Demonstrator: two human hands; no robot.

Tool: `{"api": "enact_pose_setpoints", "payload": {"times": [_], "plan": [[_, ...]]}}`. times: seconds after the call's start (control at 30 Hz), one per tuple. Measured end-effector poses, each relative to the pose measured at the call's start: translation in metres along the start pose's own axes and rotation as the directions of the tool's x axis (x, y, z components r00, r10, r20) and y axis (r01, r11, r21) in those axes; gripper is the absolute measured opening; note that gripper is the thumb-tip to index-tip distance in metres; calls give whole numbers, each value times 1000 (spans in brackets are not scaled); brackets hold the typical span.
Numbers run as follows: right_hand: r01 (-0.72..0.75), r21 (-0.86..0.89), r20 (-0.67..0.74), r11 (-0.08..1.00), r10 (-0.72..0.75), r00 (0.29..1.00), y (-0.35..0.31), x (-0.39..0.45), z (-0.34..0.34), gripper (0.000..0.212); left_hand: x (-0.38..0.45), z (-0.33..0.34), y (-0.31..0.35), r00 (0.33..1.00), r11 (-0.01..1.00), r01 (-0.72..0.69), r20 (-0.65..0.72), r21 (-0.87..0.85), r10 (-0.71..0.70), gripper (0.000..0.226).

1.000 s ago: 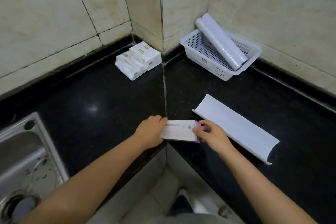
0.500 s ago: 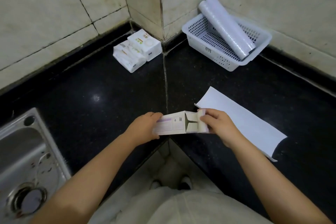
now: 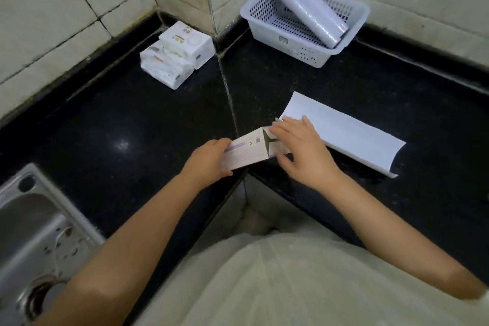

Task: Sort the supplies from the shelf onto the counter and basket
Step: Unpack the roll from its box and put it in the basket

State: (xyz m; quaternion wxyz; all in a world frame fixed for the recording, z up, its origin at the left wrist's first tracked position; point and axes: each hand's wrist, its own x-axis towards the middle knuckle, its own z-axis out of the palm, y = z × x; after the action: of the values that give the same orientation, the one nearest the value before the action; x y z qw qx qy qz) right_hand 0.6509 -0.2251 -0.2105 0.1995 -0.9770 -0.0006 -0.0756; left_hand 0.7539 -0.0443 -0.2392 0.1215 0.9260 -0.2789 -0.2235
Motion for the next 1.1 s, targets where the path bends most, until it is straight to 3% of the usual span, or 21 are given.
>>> {"api": "enact_pose_setpoints", "payload": {"times": [0.2, 0.33, 0.47, 0.6, 0.8, 0.9, 1.1], "plan": [[-22, 52, 1, 998, 22, 1000, -11, -18, 1, 17, -1, 4, -6, 1000, 1000, -8, -17, -11, 8, 68], [-55, 71, 48, 996, 52, 998, -15, -31, 8, 26, -4, 7, -8, 999, 1000, -10, -44, -12, 9, 68], [-134, 223, 38, 966, 128, 991, -19, -28, 9, 32, -8, 9, -9, 998, 1000, -9, -66, -24, 7, 67], [-199, 213, 161, 957, 166, 973, -18, -15, 2, 33, -11, 11, -9, 998, 999, -34, -59, -28, 32, 69], [-208, 209, 14, 956, 210, 978, -28, -2, -2, 39, -12, 8, -9, 998, 999, -40, -49, -26, 39, 70], [-208, 172, 34, 963, 206, 978, -27, 4, 3, 31, -14, 10, -7, 997, 998, -56, -48, -15, 55, 71], [-236, 249, 105, 939, 216, 971, -17, 2, 9, 42, -13, 10, -3, 997, 997, -76, -31, 19, 77, 72]]}}
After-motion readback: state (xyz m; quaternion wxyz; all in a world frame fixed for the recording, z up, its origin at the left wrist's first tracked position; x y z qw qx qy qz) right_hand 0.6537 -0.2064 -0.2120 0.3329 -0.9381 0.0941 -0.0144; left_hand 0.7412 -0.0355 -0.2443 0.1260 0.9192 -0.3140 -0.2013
